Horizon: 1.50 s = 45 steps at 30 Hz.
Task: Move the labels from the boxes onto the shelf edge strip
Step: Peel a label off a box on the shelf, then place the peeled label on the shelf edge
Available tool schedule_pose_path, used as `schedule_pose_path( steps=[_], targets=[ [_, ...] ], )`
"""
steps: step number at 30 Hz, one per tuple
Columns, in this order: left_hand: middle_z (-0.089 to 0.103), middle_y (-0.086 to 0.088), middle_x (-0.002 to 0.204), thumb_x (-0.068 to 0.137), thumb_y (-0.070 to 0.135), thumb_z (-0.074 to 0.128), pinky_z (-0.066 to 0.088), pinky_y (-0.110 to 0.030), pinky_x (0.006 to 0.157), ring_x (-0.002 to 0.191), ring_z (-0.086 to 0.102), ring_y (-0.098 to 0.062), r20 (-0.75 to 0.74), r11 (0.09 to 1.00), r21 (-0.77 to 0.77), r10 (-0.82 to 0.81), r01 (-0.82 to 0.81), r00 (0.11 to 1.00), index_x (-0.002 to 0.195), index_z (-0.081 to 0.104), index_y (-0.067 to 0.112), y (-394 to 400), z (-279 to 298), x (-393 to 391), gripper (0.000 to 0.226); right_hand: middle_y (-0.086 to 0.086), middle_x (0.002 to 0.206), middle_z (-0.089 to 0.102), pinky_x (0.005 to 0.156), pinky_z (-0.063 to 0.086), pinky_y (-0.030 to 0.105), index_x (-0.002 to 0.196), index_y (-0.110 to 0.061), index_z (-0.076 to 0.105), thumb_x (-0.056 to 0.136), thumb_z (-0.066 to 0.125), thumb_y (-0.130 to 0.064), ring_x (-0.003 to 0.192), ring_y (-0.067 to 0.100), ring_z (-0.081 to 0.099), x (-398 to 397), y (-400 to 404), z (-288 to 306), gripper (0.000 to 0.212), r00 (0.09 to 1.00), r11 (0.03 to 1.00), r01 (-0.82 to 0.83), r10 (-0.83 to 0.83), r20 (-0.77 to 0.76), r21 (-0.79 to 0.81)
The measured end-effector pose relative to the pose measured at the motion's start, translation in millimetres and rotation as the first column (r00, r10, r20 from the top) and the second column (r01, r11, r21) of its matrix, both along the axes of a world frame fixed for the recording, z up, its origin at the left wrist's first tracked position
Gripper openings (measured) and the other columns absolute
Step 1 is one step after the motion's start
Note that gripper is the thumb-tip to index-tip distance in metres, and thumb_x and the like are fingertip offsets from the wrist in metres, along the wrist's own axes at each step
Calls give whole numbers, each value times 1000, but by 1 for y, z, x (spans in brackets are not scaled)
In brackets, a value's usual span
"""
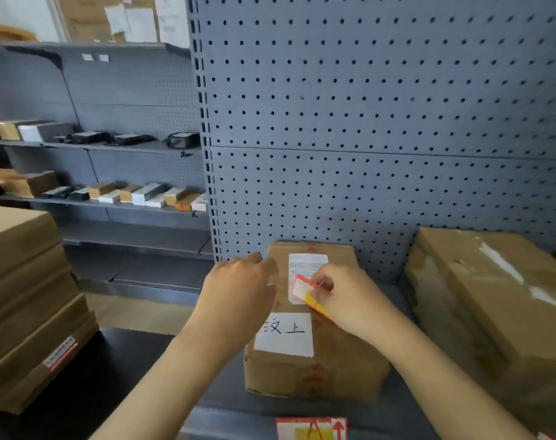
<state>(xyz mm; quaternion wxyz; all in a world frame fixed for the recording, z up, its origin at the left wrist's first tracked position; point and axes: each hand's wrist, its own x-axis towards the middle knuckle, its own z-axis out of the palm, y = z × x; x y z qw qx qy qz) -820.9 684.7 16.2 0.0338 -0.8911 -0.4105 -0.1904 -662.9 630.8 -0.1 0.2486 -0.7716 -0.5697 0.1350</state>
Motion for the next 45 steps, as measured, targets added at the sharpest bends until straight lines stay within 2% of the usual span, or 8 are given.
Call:
schedule_pose_path(
  steps=[3, 8, 11, 15, 20, 26, 32, 45],
  targets=[
    [58, 10, 120, 95, 36, 47, 45, -29, 88, 104, 59, -16, -16, 994, 9, -112, 112, 994, 121, 53, 33, -14, 5, 10, 27, 0, 107, 66, 78, 52, 37, 114, -23, 59, 93, 55, -22, 91, 17, 59, -1, -30, 5, 21, 994, 990, 100, -103, 23, 97],
    [57, 10, 125, 95, 33, 47, 45, -28, 86, 109, 56, -16, -20, 946, -13, -324, 323, 946, 122, 53, 34, -49, 6, 35, 28, 1, 89, 63, 70, 54, 45, 124, -32, 38, 93, 55, -19, 77, 19, 60, 0, -96, 6, 38, 964, 959, 239, -252, 81, 150],
    [58, 7, 120, 94, 33, 48, 46, -31, 87, 106, 57, -18, -44, 889, -33, -457, 456, 888, 118, 54, 30, -81, -1, 59, 25, 3, 97, 64, 77, 52, 42, 121, -29, 45, 91, 56, -15, 86, 21, 62, 8, -148, 6, 35, 935, 931, 333, -347, 79, 150],
    [58, 9, 114, 92, 41, 49, 47, -30, 81, 104, 56, -16, -42, 775, -27, -632, 632, 774, 113, 55, 31, -140, -4, 99, 24, 1, 106, 66, 78, 48, 25, 120, -24, 57, 86, 63, -11, 96, 17, 62, 35, -225, 7, 36, 875, 874, 469, -479, 67, 128],
    [56, 11, 114, 92, 44, 50, 47, -30, 78, 103, 55, -13, -58, 622, -55, -783, 781, 619, 113, 54, 32, -230, -8, 162, 25, 6, 86, 68, 71, 55, 40, 92, -22, 67, 83, 67, -16, 78, 23, 63, 75, -337, -9, 11, 746, 746, 658, -664, 51, 105],
    [56, 10, 121, 91, 44, 51, 46, -31, 83, 109, 55, -14, -107, 497, -60, -866, 866, 489, 120, 52, 33, -348, -15, 243, 30, 2, 79, 70, 70, 54, 36, 86, -19, 66, 80, 68, -14, 74, 18, 64, 116, -475, -14, 8, 586, 590, 800, -807, 69, 113],
    [57, 10, 119, 91, 43, 52, 46, -30, 86, 109, 56, -13, -133, 375, -77, -922, 924, 363, 120, 52, 32, -445, -21, 313, 31, 4, 90, 70, 74, 54, 38, 93, -22, 65, 83, 63, -15, 84, 24, 64, 162, -573, -19, 12, 450, 465, 876, -884, 129, 130],
    [58, 7, 114, 93, 39, 51, 44, -28, 80, 101, 58, -15, -137, 192, -84, -974, 978, 180, 120, 52, 28, -573, -32, 512, 29, 2, 96, 66, 73, 54, 40, 100, -22, 62, 87, 58, -18, 86, 22, 62, 331, -689, -30, 15, 340, 368, 927, -907, 248, 73]
  ],
)
